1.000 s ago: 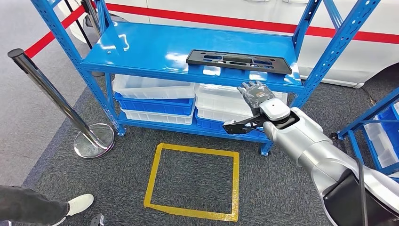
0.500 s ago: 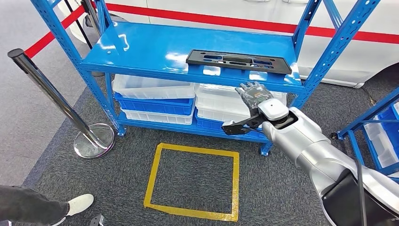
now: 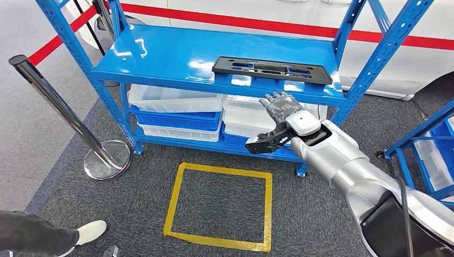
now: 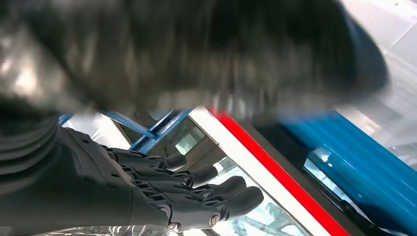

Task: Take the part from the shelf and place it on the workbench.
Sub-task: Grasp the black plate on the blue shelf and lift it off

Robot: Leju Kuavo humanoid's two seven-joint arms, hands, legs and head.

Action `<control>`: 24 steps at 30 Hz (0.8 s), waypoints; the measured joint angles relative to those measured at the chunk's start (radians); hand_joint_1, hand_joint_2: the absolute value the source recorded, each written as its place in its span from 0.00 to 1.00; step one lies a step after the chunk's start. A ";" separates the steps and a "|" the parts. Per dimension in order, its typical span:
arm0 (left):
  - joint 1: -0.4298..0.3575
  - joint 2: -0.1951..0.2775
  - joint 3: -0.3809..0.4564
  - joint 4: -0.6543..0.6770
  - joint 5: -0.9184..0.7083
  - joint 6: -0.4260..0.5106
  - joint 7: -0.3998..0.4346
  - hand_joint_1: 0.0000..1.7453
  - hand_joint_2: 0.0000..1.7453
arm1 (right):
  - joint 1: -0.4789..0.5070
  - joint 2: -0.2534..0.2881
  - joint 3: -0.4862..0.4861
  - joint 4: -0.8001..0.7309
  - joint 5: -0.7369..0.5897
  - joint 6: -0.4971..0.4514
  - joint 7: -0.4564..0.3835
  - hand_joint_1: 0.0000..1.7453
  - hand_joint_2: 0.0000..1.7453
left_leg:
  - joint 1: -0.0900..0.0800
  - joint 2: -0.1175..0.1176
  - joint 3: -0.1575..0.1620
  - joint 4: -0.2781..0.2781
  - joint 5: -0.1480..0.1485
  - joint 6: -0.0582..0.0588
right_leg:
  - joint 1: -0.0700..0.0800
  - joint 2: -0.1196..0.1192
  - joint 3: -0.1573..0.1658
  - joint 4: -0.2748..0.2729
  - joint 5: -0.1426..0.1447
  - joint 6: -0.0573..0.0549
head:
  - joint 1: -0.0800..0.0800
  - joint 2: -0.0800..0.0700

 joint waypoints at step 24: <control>0.009 -0.030 0.067 -0.043 -0.056 0.006 0.037 0.00 0.00 | -0.011 0.014 0.012 -0.002 0.011 0.010 0.008 0.00 0.00 | 0.001 -0.002 0.000 -0.011 0.009 0.007 | 0.004 -0.002 0.005 -0.017 0.013 -0.021 | 0.004 0.000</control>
